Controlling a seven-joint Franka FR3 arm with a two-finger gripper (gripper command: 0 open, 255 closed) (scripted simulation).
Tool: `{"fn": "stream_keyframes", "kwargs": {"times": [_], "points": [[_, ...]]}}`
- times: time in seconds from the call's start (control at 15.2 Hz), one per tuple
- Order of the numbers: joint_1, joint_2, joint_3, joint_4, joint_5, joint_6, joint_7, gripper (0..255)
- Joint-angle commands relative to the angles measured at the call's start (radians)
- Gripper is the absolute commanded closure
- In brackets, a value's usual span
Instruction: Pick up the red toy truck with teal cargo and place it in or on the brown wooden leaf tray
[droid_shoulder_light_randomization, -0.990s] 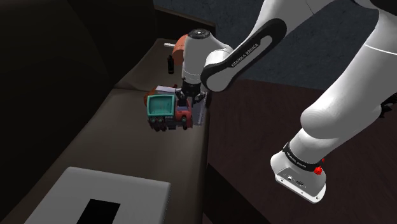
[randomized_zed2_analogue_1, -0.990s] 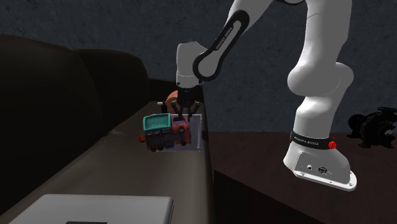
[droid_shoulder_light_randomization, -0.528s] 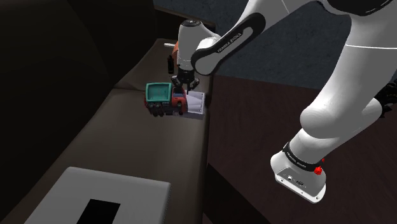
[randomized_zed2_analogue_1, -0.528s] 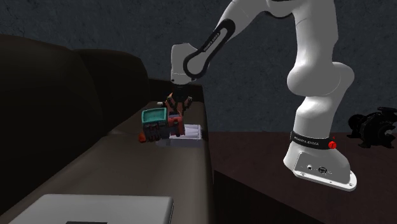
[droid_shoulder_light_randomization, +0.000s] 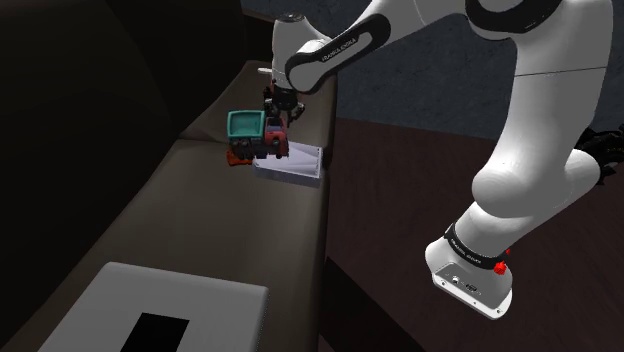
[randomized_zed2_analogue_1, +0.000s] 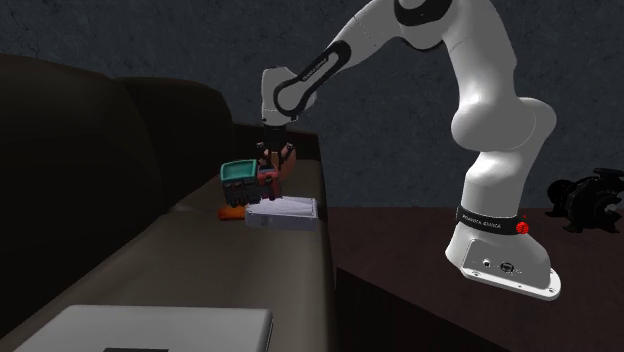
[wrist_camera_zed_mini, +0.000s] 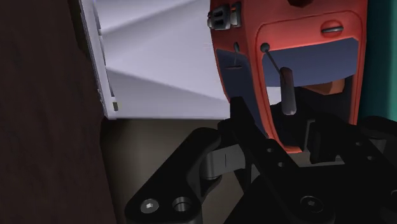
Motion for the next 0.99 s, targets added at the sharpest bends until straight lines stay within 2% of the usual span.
{"fn": "stream_keyframes", "kwargs": {"times": [0.0, 0.26, 0.53, 0.92], "points": [[0.012, 0.063, -0.017, 0.101, -0.012, -0.035, -0.028, 255], [0.04, 0.19, -0.044, 0.322, -0.019, -0.125, -0.095, 255], [0.086, 0.337, -0.07, 0.593, -0.022, -0.236, -0.172, 255], [0.091, 0.374, -0.085, 0.576, -0.04, -0.183, -0.157, 255]]}}
